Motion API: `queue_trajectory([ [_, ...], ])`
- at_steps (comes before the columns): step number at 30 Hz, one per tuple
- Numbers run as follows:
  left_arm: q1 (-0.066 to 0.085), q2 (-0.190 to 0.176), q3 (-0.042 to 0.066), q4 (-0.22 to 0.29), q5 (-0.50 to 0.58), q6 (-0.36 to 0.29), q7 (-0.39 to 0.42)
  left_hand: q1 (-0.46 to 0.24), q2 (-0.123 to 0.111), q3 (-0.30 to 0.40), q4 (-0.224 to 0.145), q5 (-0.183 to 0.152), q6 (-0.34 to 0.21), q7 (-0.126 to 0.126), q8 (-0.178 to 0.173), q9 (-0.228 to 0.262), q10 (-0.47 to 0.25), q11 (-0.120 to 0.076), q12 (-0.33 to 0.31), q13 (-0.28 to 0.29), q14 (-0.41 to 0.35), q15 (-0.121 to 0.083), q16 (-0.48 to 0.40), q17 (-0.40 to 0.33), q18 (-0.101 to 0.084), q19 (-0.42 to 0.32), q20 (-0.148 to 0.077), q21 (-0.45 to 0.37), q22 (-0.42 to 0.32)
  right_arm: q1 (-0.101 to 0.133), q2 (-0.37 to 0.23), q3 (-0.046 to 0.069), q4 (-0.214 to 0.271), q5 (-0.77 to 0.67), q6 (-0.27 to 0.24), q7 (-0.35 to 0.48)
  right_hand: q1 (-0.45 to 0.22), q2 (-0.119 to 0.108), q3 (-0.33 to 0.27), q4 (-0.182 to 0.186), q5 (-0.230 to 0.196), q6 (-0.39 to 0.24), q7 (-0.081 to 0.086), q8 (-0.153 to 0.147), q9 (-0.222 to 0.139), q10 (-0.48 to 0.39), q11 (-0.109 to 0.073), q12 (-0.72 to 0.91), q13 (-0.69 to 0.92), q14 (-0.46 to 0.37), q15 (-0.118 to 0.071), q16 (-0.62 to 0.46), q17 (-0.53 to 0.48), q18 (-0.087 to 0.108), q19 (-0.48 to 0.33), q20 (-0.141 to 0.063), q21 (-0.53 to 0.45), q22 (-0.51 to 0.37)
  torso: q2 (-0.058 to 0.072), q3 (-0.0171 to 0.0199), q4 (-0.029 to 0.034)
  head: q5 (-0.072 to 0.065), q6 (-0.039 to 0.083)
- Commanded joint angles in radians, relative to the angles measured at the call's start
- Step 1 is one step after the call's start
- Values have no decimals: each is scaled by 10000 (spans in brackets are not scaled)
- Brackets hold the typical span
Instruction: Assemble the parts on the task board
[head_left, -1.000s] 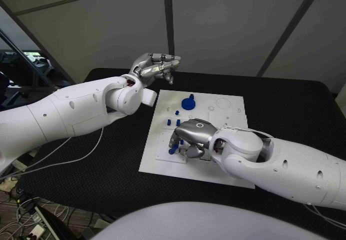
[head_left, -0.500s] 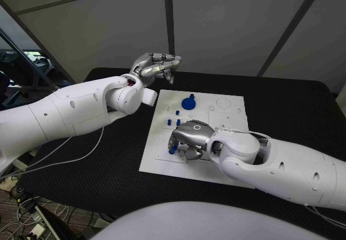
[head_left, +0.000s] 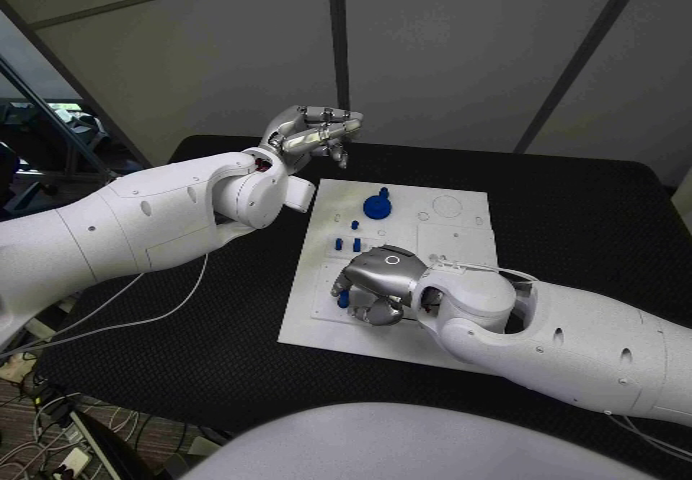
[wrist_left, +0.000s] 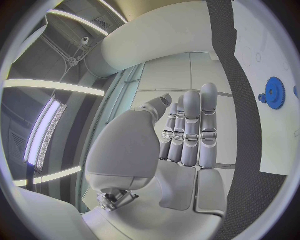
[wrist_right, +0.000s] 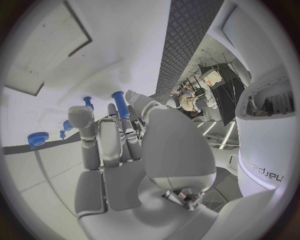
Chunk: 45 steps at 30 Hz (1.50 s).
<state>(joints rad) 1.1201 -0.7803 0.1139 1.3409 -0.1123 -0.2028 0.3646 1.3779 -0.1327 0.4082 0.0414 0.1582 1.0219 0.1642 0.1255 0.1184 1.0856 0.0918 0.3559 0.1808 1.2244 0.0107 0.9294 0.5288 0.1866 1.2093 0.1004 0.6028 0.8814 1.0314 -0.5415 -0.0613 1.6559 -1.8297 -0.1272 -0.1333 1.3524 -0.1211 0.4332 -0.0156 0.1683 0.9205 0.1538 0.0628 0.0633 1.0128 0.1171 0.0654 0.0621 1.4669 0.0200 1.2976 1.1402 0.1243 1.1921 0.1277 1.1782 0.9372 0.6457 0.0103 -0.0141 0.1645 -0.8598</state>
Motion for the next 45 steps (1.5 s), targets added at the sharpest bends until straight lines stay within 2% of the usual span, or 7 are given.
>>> queue_trajectory([
  [1,18,11,3,-2,36,124,-4,-20,8,-62,-8,-30,-14,51,12,-9,-75,-5,37,14,-43,-5,41,-14,-65,-25,65,-44,-15,21,-8,6,8,90,-367,108,22,-72,-128,-11,-64,-154,-44,-14,13,-297,45,31,14,209,99,-106,-169,127,-167,42,-214,-290,2,7,5,-3,14],
  [13,16,-34,-56,-26,36,169,-39,-20,5,-75,-6,-29,-28,60,9,-14,-94,3,41,13,-47,0,46,-23,-61,-33,68,-74,-36,23,-752,15,660,682,-2384,643,176,4,-887,-25,42,-1654,-279,-64,-41,-1111,142,412,67,1,179,-637,-983,296,-630,130,-973,-1271,-26,10,-19,-155,112],
  [21,14,-51,-144,-41,36,191,-46,-20,5,-75,-6,-29,-28,60,9,-14,-94,3,41,13,-47,0,46,-23,-61,-33,68,-74,-36,240,-2321,516,1452,2290,-2529,130,46,246,-1049,241,105,261,232,501,213,434,-99,1479,256,162,-2,-374,-641,154,-84,-13,-527,-612,-95,-9,-50,-613,349],
  [24,15,-64,-165,-33,36,189,-49,-21,4,-79,-5,-30,-33,63,8,-15,-100,6,43,13,-49,2,47,-26,-60,-34,70,-80,-41,324,-3180,692,1716,3096,-2197,-706,-247,178,-1268,497,130,999,-74,856,328,2468,-561,2683,845,397,-308,247,208,-32,582,-210,210,446,-139,-33,-83,-888,407],
  [28,20,-104,-180,7,35,173,-55,-27,1,-95,2,-31,-44,69,7,-20,-115,13,50,13,-55,8,50,-36,-59,-39,74,-100,-55,368,-4245,789,2034,4005,-1979,-1883,-849,-66,-2336,1140,785,1366,-519,1114,554,3805,-1043,8956,7373,578,-722,1040,1330,-231,1070,-634,699,1137,-148,-69,-115,-1448,493],
  [32,21,-115,-186,24,35,167,-54,-27,1,-95,2,-31,-44,69,7,-20,-115,13,50,13,-55,8,50,-36,-59,-39,74,-100,-55,367,-4869,811,2332,4239,-2028,-2541,-1074,39,-3231,1790,1380,1203,-478,1304,796,3616,-940,11537,10391,686,-666,1608,2222,-278,1294,-629,947,1526,-149,-63,-150,-1711,498],
  [45,19,-160,-201,55,35,169,-23,-49,-3,-125,21,-33,-51,75,12,-23,-129,21,65,15,-61,16,57,-50,-62,-36,81,-104,-58,-147,-5555,739,2728,4052,-1935,-3991,-1036,210,-4693,2973,1818,906,-497,2025,1528,4102,-919,13146,12611,854,-638,2259,3350,-413,1690,-621,1492,2355,-177,-90,-167,-1885,392],
])
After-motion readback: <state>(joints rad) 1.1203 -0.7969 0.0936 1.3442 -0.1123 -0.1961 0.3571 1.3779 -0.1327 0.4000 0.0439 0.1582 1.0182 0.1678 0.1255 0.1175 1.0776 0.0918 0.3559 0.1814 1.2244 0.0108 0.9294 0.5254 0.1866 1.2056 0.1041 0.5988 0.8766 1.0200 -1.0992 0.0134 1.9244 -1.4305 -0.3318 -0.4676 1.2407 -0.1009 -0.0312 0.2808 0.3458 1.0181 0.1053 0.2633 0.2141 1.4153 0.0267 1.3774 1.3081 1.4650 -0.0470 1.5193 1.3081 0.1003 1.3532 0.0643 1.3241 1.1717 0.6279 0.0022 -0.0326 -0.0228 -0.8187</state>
